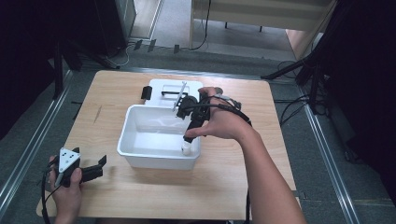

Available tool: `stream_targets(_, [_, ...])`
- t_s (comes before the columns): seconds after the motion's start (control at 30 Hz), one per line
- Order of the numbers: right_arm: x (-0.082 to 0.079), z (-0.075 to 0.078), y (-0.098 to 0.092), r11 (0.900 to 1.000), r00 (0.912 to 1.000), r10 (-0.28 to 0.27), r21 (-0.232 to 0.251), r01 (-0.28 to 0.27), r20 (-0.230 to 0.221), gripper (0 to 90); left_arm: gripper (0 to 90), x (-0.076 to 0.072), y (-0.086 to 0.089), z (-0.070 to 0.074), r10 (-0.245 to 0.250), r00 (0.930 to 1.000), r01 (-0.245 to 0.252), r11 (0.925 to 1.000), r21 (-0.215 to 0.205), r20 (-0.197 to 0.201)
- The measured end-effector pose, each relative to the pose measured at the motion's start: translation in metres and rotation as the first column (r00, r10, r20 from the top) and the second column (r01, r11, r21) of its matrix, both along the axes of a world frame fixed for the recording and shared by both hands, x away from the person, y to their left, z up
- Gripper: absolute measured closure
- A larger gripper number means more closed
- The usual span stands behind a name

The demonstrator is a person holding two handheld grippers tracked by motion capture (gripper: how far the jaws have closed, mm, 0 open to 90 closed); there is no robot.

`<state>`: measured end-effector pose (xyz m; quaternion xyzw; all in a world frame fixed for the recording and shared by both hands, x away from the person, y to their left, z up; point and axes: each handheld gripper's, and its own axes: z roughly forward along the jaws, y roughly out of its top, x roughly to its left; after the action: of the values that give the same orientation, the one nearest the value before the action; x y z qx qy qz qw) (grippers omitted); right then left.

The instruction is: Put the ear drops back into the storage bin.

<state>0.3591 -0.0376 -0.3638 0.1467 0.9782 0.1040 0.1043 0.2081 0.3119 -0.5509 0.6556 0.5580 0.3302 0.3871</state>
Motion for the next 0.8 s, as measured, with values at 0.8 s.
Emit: stream_targets(0.8, [-0.020, -0.004, -0.107, 0.985, 0.9851, -0.170, 0.044, 0.169, 0.023, 0.0, 1.4, 0.000, -0.001, 0.000, -0.001, 1.0000, 0.001, 1.0000, 0.008, 0.004])
